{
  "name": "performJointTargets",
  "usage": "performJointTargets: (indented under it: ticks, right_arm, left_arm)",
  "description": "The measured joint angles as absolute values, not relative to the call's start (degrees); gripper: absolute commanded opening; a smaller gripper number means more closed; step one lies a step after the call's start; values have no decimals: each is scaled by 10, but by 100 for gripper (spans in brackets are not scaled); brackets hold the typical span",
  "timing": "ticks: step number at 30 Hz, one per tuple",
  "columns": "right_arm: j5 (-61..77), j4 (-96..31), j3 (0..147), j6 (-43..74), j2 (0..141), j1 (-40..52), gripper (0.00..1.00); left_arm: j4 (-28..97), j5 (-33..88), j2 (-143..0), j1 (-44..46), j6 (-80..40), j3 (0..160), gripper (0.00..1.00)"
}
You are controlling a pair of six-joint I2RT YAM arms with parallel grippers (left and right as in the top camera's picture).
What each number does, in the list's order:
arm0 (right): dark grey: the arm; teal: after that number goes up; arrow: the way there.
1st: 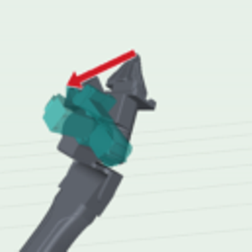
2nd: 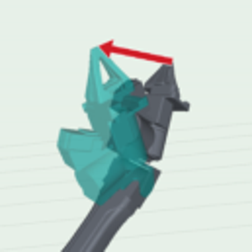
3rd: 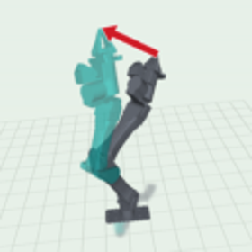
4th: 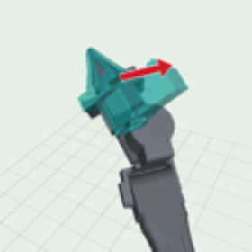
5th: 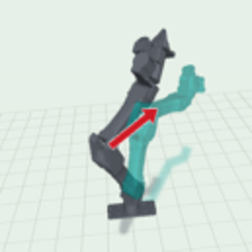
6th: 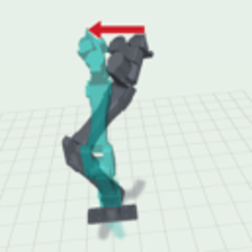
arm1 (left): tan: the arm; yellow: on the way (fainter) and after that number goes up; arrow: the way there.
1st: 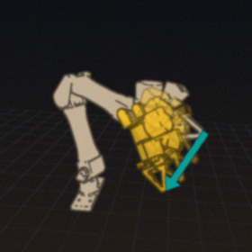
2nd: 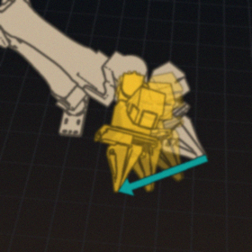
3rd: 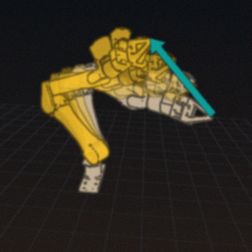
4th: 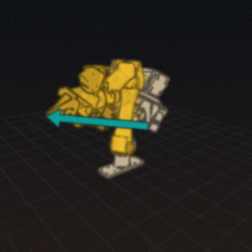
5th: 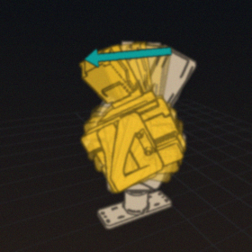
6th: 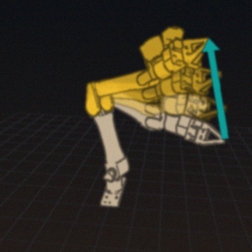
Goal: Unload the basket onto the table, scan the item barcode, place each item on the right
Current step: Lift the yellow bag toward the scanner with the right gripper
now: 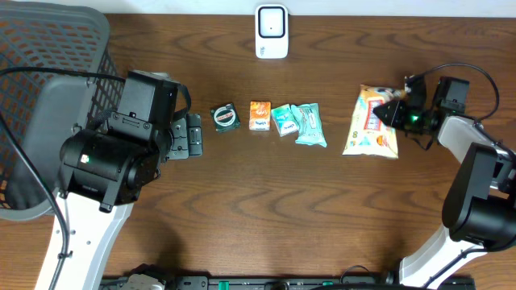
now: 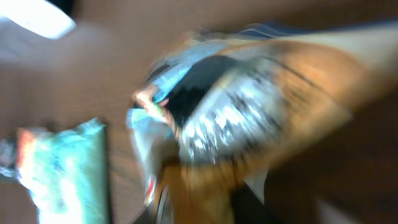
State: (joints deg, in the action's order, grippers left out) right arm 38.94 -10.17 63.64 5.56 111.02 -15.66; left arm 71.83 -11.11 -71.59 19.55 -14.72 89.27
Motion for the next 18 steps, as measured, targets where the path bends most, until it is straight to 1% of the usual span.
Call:
performJointTargets:
  ticks: [1,2,6,10,14,18]
  right_arm:
    - [408,-72,636,76,1112,-157,3]
    - [423,-43,635,95,1113,-156,1]
    - [462,84,635,188,1113,-145,1]
    - [477,185,635,262,1113,-114,1]
    - [469,249,635,331,1113,-70,1]
    - [450,278,635,382,1113,-34,1]
  left_arm:
    - [718,-111,-716,196,-147,893,98]
    - [719,-111,-716,196,-147,893,98]
    - [719,-111,-716,196,-147,893,98]
    - [718,-111,-716,196,-147,893,98]
    - [718,-111,-716,196,-147,893,98]
    - [718,-111,-716,196,-147,893,98]
